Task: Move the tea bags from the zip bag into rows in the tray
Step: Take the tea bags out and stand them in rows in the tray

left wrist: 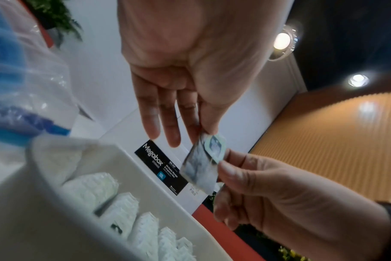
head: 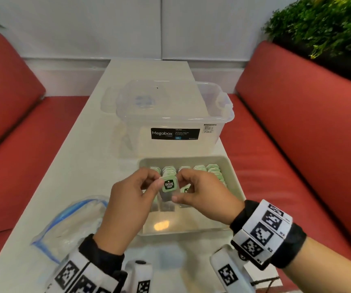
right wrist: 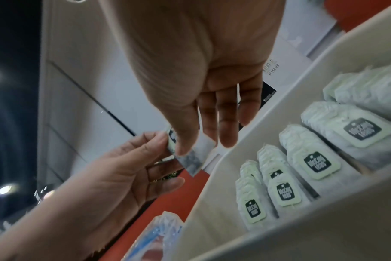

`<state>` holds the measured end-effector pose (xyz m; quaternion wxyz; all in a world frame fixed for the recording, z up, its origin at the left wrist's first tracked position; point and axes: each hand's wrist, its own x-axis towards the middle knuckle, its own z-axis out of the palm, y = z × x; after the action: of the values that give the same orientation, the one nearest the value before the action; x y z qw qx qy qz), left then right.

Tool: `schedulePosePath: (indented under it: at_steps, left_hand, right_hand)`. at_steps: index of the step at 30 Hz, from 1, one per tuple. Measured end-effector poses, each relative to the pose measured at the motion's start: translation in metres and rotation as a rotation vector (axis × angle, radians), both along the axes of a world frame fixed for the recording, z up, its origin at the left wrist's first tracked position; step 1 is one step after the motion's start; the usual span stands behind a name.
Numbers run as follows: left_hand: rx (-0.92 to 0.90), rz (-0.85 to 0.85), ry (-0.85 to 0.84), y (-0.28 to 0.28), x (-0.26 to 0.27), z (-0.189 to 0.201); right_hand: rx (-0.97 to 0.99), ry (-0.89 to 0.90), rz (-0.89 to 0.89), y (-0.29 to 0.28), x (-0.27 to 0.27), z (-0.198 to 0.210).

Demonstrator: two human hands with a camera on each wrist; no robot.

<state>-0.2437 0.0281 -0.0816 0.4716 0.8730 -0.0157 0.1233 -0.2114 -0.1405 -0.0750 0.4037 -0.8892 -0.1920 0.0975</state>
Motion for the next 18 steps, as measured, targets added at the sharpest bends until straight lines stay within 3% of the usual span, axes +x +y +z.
schedulePosePath:
  at_steps: [4,12,18]
  left_hand:
    - [0.145,-0.029,-0.019,0.000,0.003,0.002]
    - [-0.118,-0.090,0.071,-0.005,0.001,-0.002]
    - [-0.171,-0.072,0.058,-0.007,0.003,-0.008]
  right_hand:
    - [0.015,-0.100,-0.005,0.001,-0.001,0.008]
    - [0.067,-0.068,-0.062,-0.001,0.003,0.011]
    - [0.025,-0.108,-0.048,-0.002,0.003,0.013]
